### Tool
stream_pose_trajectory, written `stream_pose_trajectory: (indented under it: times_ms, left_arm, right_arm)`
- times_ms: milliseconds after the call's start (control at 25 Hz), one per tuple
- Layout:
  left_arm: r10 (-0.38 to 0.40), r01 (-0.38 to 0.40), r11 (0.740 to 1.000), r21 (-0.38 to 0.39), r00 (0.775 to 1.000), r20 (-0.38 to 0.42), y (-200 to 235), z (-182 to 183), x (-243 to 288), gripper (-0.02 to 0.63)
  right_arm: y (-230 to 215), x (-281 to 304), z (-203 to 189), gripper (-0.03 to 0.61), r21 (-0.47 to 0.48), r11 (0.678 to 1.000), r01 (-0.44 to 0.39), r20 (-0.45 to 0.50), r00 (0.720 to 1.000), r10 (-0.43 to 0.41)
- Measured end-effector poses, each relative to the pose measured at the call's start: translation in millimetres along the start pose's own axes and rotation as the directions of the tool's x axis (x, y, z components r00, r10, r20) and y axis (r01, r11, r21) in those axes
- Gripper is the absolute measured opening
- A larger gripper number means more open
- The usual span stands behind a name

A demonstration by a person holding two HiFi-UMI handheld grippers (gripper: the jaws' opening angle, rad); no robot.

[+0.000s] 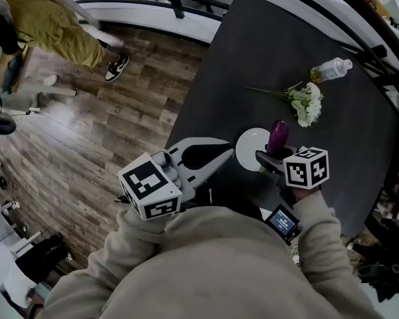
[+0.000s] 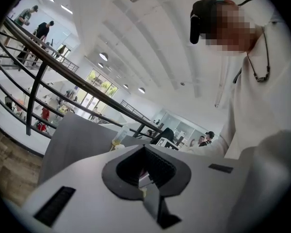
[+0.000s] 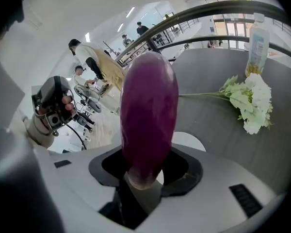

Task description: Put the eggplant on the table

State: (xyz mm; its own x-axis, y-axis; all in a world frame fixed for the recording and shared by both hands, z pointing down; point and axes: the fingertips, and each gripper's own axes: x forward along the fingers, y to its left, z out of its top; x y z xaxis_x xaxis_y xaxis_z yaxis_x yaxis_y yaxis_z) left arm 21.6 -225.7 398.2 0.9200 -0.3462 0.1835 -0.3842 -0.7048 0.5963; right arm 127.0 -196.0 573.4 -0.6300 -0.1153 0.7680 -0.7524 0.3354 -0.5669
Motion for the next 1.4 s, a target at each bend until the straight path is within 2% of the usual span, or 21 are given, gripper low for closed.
stream_pose_trajectory:
  times_ms: [280,720,920,1080,1400]
  left_arm:
    - [0.049,-0.049,0.999,-0.025,0.998,0.029,9,-2,-17,0.006]
    - [0.096,-0.094,0.994,-0.047,0.995,0.040,12,-13,-31,0.006]
    - [0.114,-0.111,0.992,-0.060,0.992,0.049,15,-16,-39,0.006]
    - [0.095,-0.090,0.992,-0.092,0.995,0.044,15,-22,-41,0.006]
    - [0.092,-0.089,0.990,-0.105,0.995,0.029,16,-31,-39,0.006]
  right_arm:
    - [-26,30,-26,0.184,0.051,0.997,0.066,-0.121,0.991,-0.059]
    - [-59,65,-56,0.184,0.053,0.986,0.161,-0.270,0.952,-0.141]
    - [-71,68,-59,0.186,0.039,0.975,0.220,-0.296,0.934,-0.199]
    - [-75,69,-65,0.186,0.030,0.971,0.239,-0.330,0.919,-0.216]
    - [-81,71,-71,0.198,0.039,0.969,0.243,-0.336,0.917,-0.216]
